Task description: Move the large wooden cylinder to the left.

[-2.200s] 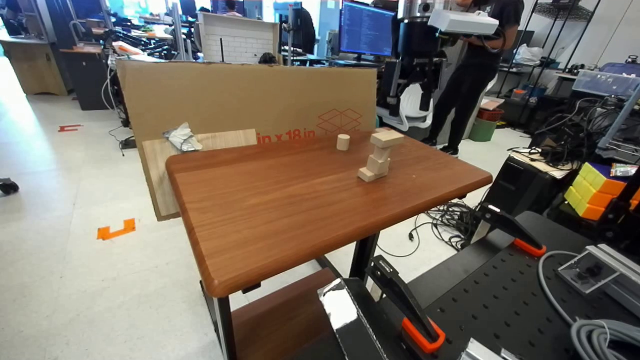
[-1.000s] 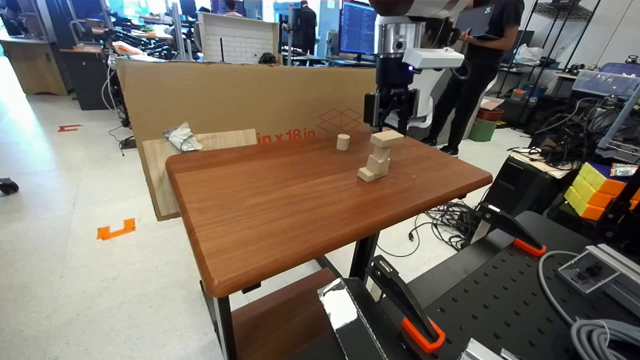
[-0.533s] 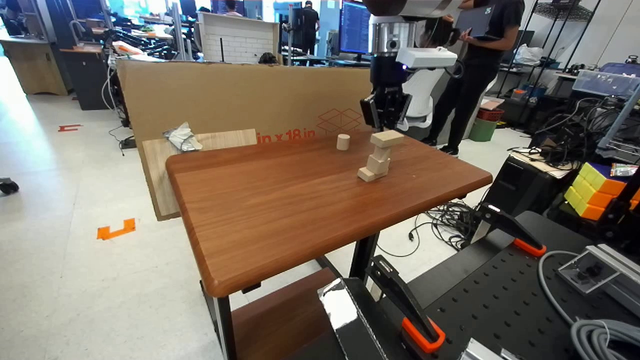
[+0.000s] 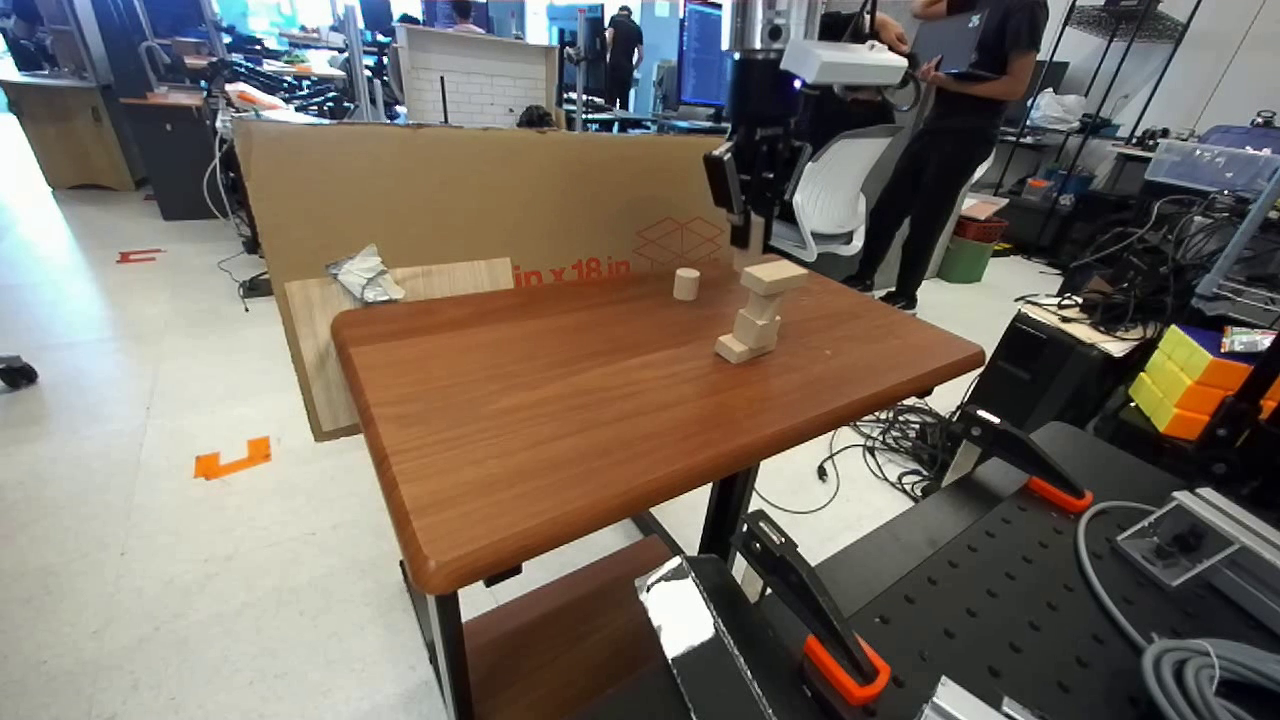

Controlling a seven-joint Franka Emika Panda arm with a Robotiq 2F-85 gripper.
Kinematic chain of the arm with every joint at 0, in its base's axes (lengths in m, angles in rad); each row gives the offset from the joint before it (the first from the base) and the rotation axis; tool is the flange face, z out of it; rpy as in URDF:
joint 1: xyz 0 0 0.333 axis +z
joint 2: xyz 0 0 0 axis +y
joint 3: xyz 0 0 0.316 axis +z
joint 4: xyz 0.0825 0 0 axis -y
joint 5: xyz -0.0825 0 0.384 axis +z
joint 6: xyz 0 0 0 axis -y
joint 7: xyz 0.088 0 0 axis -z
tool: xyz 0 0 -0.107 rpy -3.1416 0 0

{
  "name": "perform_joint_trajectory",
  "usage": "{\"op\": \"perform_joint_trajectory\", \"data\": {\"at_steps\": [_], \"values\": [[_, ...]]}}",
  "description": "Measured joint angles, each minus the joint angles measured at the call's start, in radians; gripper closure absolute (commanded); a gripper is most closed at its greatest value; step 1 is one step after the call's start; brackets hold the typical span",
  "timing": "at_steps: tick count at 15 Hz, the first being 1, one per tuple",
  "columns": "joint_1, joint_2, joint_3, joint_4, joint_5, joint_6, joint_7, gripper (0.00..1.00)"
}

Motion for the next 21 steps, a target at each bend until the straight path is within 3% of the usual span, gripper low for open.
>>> {"op": "perform_joint_trajectory", "data": {"at_steps": [10,21], "values": [[0.146,-0.100,0.059,-0.153,-0.079,0.062,0.037,0.90],[0.178,-0.100,0.104,-0.232,-0.091,0.060,0.021,0.90]]}}
